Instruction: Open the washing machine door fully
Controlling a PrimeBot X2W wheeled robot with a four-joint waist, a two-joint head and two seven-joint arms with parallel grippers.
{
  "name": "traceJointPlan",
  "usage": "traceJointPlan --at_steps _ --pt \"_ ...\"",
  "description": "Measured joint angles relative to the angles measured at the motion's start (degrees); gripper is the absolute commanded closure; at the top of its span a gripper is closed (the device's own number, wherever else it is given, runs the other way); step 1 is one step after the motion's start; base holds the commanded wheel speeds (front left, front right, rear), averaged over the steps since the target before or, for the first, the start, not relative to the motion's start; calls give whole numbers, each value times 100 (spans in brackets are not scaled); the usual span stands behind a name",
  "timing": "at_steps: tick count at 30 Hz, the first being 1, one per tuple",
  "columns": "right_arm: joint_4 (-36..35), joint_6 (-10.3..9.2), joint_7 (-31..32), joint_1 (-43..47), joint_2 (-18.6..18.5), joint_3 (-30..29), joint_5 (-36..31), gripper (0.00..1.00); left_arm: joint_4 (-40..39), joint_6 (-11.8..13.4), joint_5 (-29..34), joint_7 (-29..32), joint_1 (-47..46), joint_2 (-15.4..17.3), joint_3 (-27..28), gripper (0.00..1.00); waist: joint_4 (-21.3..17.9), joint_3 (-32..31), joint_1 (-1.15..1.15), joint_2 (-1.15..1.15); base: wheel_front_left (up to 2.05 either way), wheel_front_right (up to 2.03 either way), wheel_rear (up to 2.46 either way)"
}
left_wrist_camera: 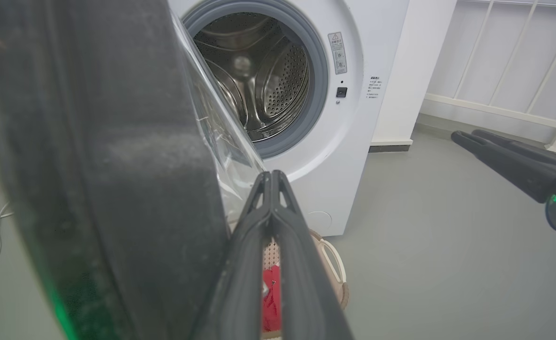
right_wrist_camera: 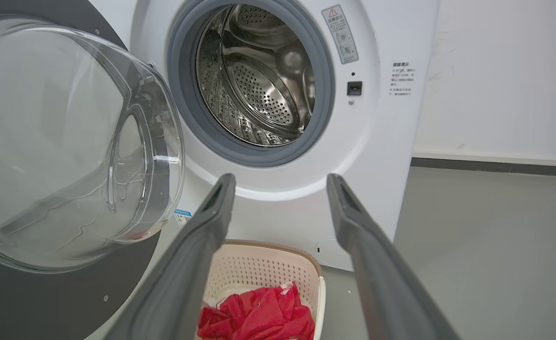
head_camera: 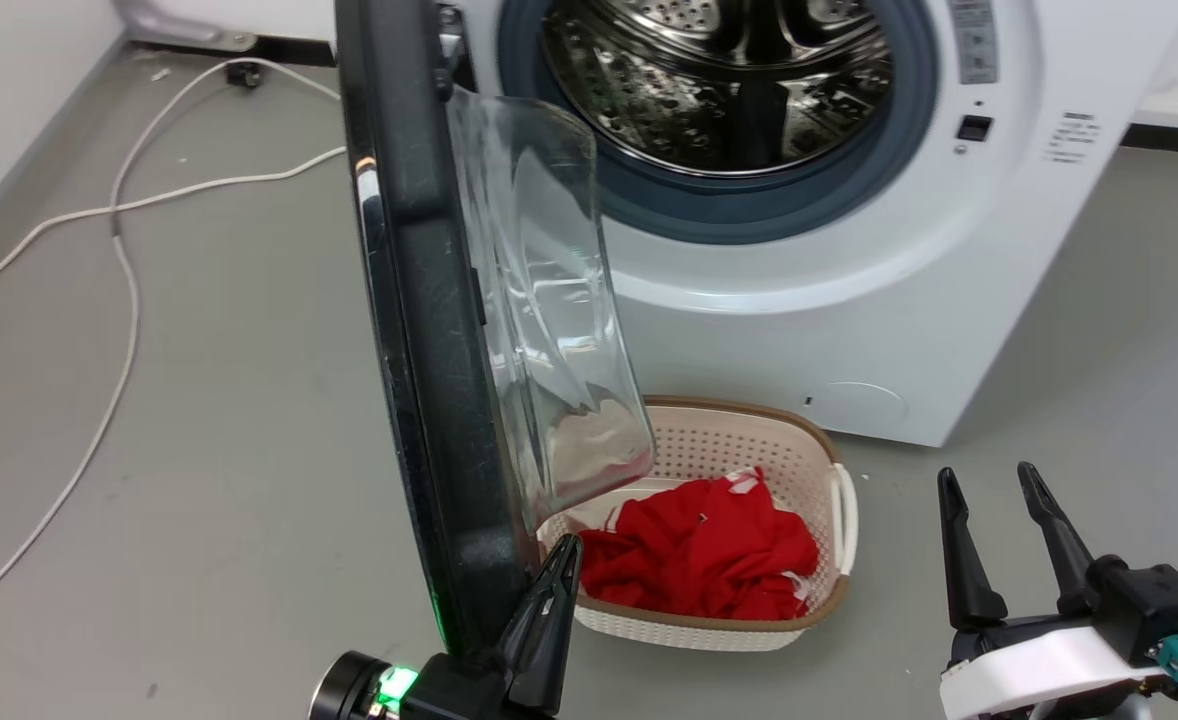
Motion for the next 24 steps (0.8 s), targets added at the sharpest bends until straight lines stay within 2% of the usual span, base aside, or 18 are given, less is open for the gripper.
traceJointPlan --at_steps 6,7,12,17,24 --pt "-78 0 25 9 2 -41 -38 0 -156 130 -1 -15 90 35 98 100 487 53 0 0 0 0 0" --pt "-102 0 64 8 2 -45 -49 0 -193 215 -13 -56 101 53 203 100 723 91 0 0 0 0 0" --pt "-144 0 79 4 2 -41 -89 0 -200 327 -88 -145 125 166 463 100 1035 159 0 0 0 0 0" --pt "-210 0 130 -2 2 -22 -115 0 -175 455 -240 -237 130 265 851 100 1141 253 0 0 0 0 0" --pt "-315 0 268 -34 2 -57 -235 0 53 537 -516 -375 -46 401 1513 100 1091 414 0 0 0 0 0"
